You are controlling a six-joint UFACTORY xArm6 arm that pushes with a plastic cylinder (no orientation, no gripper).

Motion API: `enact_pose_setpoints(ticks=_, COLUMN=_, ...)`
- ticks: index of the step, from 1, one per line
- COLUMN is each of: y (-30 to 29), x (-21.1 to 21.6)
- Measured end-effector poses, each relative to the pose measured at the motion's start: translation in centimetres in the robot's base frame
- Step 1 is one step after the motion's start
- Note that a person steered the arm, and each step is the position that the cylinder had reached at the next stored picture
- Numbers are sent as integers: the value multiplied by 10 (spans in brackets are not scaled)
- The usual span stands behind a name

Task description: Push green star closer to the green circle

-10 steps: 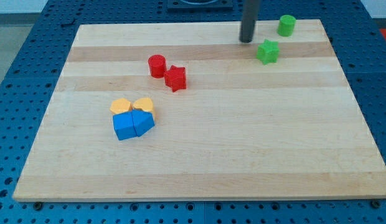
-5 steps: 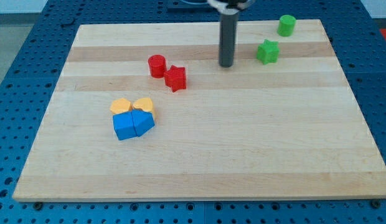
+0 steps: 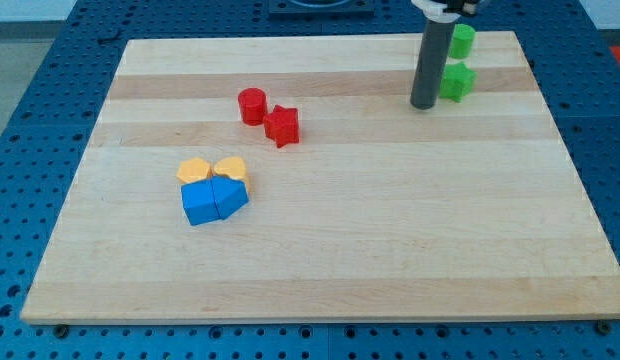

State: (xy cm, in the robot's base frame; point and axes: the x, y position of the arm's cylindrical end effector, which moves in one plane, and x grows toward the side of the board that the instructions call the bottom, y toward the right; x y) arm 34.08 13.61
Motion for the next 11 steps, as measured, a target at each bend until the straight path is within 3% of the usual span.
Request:
enact_pose_setpoints(ticks=4, y=9, x=-42)
enact_pose_setpoints(ticks=6, y=3, x=-11)
enact_pose_setpoints(ticks=8, y=50, x=-8)
enact_pose_setpoints(ticks=11, y=92, x=-49)
